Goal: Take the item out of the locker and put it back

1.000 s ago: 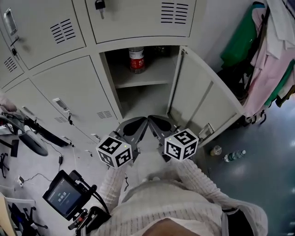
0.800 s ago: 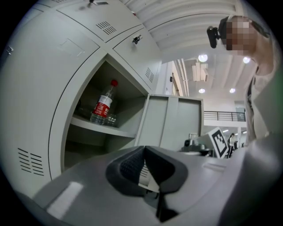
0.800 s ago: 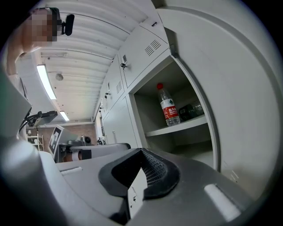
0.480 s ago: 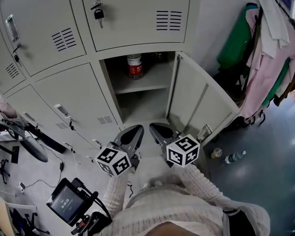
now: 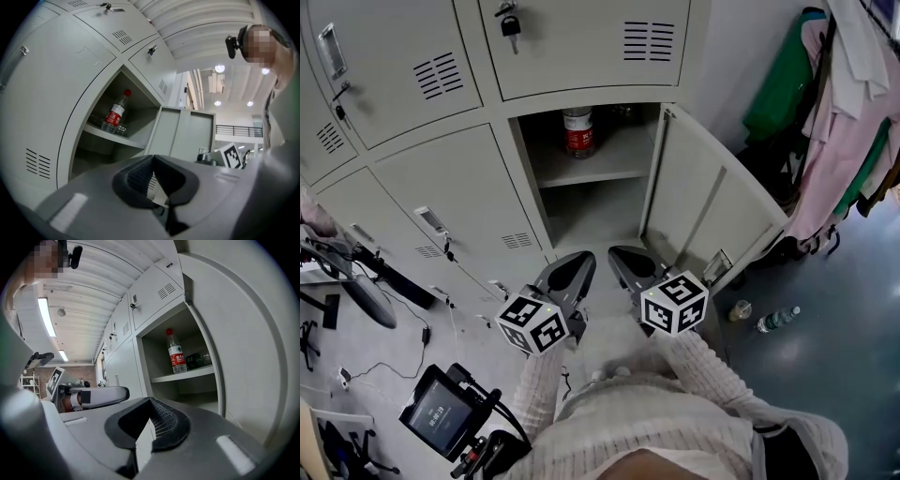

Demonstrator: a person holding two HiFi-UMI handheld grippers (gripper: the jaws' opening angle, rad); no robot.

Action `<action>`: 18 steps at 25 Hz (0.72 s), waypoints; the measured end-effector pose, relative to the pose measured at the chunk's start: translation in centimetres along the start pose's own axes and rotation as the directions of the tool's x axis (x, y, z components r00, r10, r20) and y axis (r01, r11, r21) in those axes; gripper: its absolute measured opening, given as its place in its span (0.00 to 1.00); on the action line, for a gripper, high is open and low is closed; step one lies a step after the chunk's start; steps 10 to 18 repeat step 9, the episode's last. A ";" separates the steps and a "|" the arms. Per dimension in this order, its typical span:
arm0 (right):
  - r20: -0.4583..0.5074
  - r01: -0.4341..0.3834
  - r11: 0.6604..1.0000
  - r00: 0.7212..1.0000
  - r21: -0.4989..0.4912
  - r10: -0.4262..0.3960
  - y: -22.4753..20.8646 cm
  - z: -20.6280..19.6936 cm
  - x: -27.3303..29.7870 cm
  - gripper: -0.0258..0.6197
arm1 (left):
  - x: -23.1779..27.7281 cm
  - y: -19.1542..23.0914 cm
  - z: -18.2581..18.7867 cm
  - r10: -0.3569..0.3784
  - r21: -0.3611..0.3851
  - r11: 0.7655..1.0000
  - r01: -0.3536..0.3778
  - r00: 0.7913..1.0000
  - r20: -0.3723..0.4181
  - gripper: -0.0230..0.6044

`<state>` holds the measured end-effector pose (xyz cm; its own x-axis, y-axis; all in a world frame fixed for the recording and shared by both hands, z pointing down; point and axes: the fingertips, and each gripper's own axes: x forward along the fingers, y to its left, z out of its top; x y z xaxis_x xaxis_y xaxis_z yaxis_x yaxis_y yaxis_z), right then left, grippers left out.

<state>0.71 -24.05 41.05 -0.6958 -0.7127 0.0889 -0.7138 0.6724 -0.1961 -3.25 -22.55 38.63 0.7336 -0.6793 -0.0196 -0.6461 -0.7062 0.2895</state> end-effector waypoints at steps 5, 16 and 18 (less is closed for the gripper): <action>0.016 0.013 1.000 1.000 0.005 -0.013 -0.3 0.3 -0.2 0.04 | 0.2 0.0 -0.2 0.019 0.044 0.999 -0.018 1.000 -0.024 0.05; 0.012 0.013 1.000 1.000 -0.002 -0.013 -0.6 0.3 -0.2 0.04 | 0.6 0.1 0.0 0.007 0.025 1.000 -0.006 1.000 -0.006 0.05; 0.012 0.013 1.000 1.000 -0.002 -0.013 -0.6 0.3 -0.2 0.04 | 0.6 0.1 0.0 0.007 0.025 1.000 -0.006 1.000 -0.006 0.05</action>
